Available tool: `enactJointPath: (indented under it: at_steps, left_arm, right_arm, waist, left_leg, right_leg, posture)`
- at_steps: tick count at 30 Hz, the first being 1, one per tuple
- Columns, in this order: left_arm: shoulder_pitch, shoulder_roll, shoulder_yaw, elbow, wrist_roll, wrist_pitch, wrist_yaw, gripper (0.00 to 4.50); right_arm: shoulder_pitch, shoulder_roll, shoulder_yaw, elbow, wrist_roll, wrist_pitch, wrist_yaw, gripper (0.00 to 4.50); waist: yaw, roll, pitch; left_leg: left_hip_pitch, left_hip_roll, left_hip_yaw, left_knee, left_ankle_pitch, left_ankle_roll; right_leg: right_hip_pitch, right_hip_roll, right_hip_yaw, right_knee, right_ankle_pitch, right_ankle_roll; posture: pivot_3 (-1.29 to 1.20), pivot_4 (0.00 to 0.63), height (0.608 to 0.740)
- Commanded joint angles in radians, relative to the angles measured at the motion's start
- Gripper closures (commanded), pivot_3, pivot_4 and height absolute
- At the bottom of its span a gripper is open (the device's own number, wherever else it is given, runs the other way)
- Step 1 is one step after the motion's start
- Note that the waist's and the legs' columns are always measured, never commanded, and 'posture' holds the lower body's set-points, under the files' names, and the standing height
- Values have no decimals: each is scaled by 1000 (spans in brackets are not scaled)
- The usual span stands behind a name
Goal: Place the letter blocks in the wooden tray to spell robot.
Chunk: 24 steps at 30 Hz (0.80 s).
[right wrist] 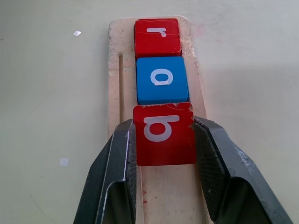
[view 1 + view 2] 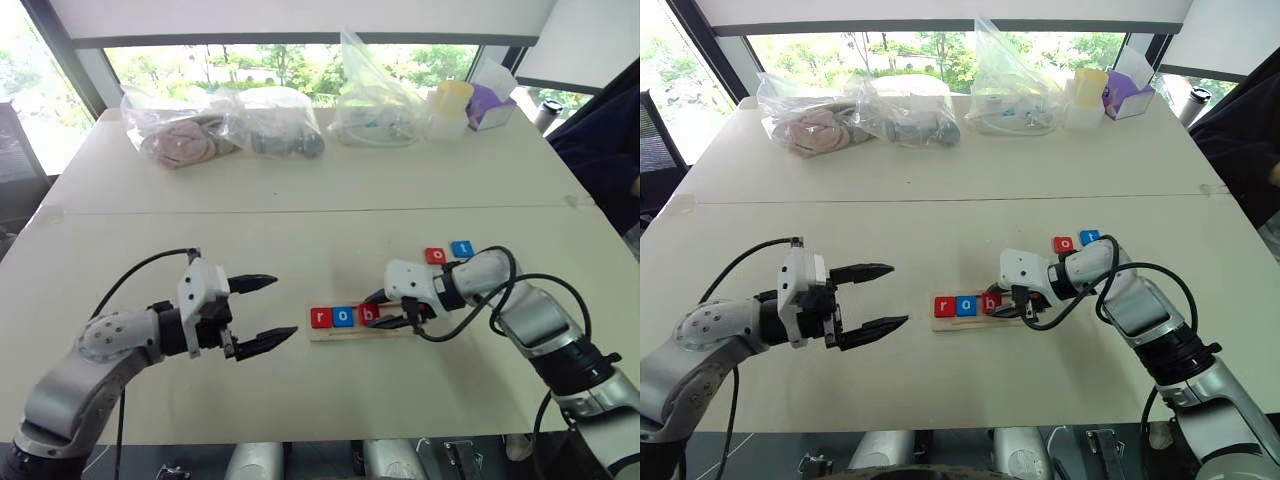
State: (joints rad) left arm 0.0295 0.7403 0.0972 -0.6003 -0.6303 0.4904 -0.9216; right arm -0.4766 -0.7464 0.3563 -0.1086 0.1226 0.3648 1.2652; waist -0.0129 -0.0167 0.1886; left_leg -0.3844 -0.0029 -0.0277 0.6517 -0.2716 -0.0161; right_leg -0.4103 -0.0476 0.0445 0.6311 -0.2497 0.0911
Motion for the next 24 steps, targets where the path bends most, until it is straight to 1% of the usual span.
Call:
enactJointPath:
  at_steps: [1,7,9,10,13,14,19,24]
  left_arm:
    - [-7,7,26,-17,-12,-28,-16,0]
    - [-19,0,16,-13,-5,-31,-9,0]
    - [-22,-3,12,-11,-2,-33,-5,0]
    - [-23,-3,12,-11,-1,-34,-4,0]
    - [-26,-5,10,-7,1,-36,-2,0]
    - [-26,-7,9,-6,2,-36,0,0]
    - [-27,-12,5,-5,4,-37,7,0]
    - [-35,-18,-4,-3,7,-38,11,0]
  right_arm:
    - [-12,4,-3,-33,-1,1,0,3356]
    - [-11,9,3,-34,-4,4,-5,3356]
    - [-12,8,5,-39,-1,9,-3,2318]
    - [-12,8,6,-41,0,11,-3,1931]
    - [-18,12,3,-48,9,22,-5,429]
    - [-20,14,0,-50,11,28,-7,73]
    - [-47,21,-43,-43,27,40,-34,73]
    - [-107,68,-199,34,45,153,-230,73]
  waist:
    - [1,0,0]
    - [0,0,0]
    - [0,0,0]
    - [0,0,0]
    - [0,0,0]
    - [0,0,0]
    - [0,0,0]
    - [-1,0,0]
  left_leg:
    - [0,0,0,0,0,0]
    - [0,0,0,0,0,0]
    - [0,0,0,0,0,0]
    - [0,0,0,0,0,0]
    - [0,0,0,0,0,0]
    - [0,0,0,0,0,0]
    - [0,0,0,0,0,0]
    - [0,0,0,0,0,0]
  right_leg:
    - [0,0,0,0,0,0]
    - [0,0,0,0,0,0]
    - [0,0,0,0,0,0]
    - [0,0,0,0,0,0]
    - [0,0,0,0,0,0]
    - [0,0,0,0,0,0]
    - [0,0,0,0,0,0]
    - [0,0,0,0,0,0]
  posture:
    - [0,150,740]
    - [0,150,740]
    - [0,150,740]
    - [0,150,740]
    - [0,150,740]
    - [0,150,740]
    - [0,150,740]
    - [0,150,740]
